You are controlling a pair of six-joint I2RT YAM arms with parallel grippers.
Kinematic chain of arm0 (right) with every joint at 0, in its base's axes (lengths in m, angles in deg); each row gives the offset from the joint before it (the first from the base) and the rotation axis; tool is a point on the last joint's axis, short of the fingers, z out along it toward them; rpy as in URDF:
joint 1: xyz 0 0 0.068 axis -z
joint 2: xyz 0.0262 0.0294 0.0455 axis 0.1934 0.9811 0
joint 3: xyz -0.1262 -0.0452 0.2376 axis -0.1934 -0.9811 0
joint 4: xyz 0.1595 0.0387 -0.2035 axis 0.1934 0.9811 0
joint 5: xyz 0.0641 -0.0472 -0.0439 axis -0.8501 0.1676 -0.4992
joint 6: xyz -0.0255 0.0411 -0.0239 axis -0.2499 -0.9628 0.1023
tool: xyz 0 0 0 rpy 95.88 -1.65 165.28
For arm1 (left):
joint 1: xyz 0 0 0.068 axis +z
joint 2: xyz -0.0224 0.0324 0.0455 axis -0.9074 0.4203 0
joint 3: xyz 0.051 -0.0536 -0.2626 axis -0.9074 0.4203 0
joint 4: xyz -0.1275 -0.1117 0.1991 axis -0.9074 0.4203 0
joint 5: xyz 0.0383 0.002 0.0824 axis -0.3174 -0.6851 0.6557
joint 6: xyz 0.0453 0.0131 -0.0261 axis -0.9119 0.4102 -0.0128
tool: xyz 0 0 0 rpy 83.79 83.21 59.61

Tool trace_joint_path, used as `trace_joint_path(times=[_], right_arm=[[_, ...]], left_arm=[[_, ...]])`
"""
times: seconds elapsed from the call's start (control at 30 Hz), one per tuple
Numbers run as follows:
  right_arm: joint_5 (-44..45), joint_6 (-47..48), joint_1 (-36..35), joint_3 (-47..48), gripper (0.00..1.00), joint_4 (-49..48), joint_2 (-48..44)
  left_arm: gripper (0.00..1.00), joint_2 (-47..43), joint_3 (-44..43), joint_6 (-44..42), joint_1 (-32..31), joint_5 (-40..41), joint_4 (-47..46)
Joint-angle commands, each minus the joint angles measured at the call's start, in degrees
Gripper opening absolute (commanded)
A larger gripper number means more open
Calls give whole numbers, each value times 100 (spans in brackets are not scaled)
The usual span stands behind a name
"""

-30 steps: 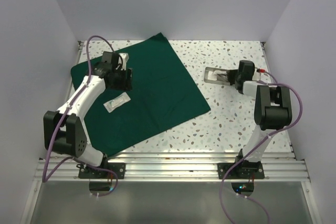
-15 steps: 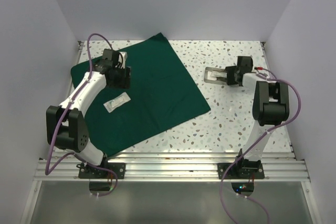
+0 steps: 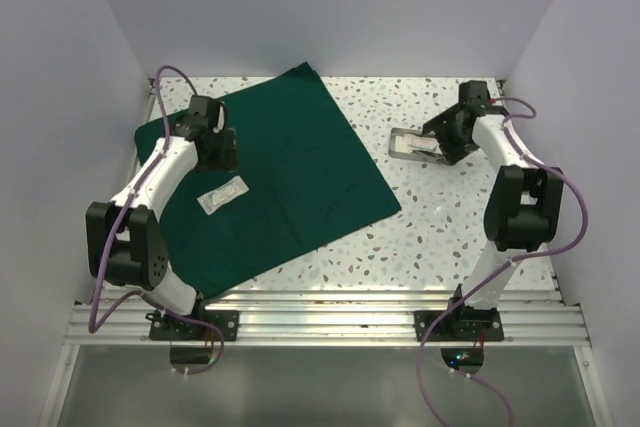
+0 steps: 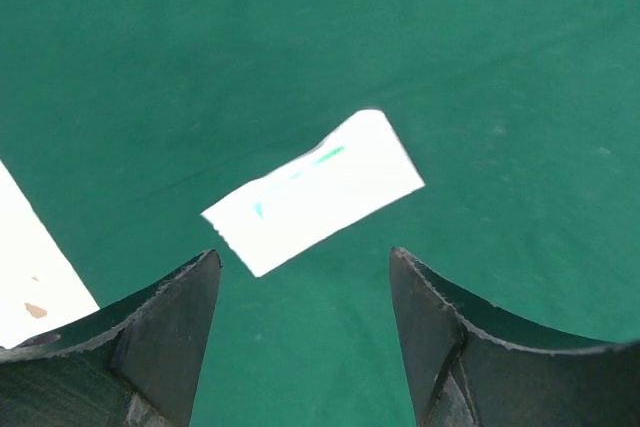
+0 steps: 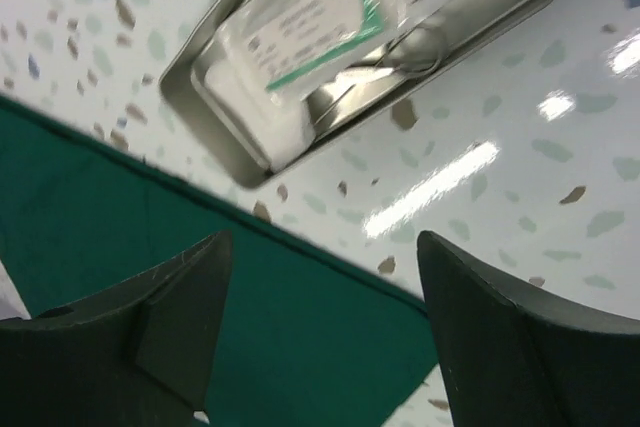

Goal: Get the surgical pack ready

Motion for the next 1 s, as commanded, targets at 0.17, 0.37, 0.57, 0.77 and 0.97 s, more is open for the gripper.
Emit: trace_joint_path(times=[0.17, 0.37, 0.57, 0.77, 0.97], right_arm=[[-1363, 2532, -1842, 323, 78, 844, -509], [-1899, 2831, -2484, -83, 78, 605, -395], [-2049, 3060, -2845, -749, 78, 422, -913], [-2233, 3077, -2845, -1796, 78, -36, -1669], [-2260, 3042, -2854, -2246, 78, -212, -2248]], left_arm=[[68, -55, 180, 90, 709, -374, -33], [65, -177, 610, -324, -184, 1062, -639], [60, 455, 347, 133, -1205, 2777, -86], [59, 737, 890, -111, -1717, 3432, -270], [59, 359, 1902, -1193, -1858, 3160, -1517]])
